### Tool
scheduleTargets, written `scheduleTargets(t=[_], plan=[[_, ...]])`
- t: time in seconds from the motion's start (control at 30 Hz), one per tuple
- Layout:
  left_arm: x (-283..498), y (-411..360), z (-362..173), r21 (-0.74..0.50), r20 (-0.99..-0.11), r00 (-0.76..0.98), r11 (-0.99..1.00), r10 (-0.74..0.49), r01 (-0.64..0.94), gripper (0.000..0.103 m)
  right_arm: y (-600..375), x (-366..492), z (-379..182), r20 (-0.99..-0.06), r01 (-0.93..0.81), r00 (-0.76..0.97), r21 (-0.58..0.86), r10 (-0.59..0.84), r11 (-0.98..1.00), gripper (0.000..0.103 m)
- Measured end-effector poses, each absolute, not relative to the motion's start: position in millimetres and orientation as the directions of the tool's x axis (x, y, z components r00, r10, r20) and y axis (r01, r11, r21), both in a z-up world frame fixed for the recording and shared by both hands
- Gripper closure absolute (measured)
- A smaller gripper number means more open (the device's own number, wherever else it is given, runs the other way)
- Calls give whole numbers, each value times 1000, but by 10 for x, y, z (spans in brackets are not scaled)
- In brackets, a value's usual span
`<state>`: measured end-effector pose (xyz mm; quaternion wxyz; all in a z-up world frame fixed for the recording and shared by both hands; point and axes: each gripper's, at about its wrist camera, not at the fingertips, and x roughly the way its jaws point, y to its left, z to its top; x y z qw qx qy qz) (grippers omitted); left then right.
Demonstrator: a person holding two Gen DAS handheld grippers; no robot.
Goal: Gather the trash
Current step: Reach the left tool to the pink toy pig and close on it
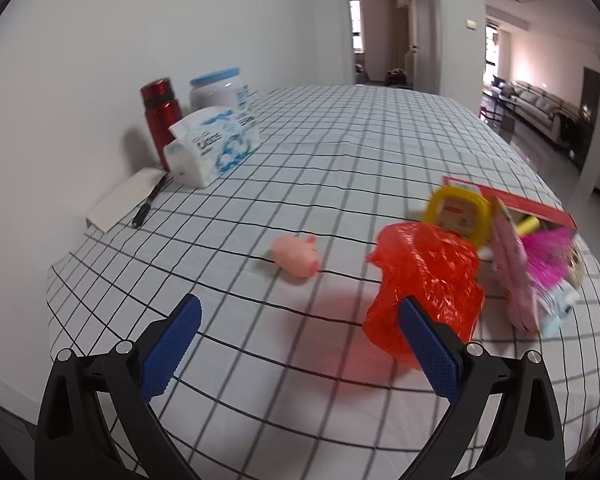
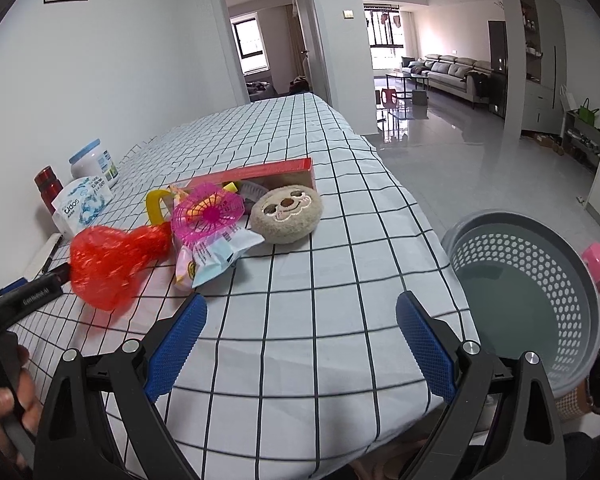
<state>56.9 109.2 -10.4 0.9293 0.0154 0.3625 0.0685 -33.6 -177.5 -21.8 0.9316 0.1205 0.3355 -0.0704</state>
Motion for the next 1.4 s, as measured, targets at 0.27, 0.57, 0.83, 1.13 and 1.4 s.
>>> scheduleTargets(t=[0.27,0.57,0.83,1.13,1.4], plan=[[740,1445,-84,55,-678,716,983,167,-177,6,-1869,-132,-307,-664,228,746,184,-51,956,12],[1052,1419,-147,104,-672,719,984,177,-144,6,-1881,-14,-382,-685,234,727,170,-56,957,12],[1444,1453,-424,106,-723,670,985,170,-135,6,-1935,49,-422,-697,259,713,163,-75,952,12],[1582,1451,-616,76,-762,636,992,125,-103,22,-1957,124,-474,-713,270,697,158,-79,950,12],[1522,1324,-599,64,-758,648,997,76,-42,62,-1935,224,-495,-720,262,690,147,-78,954,12]])
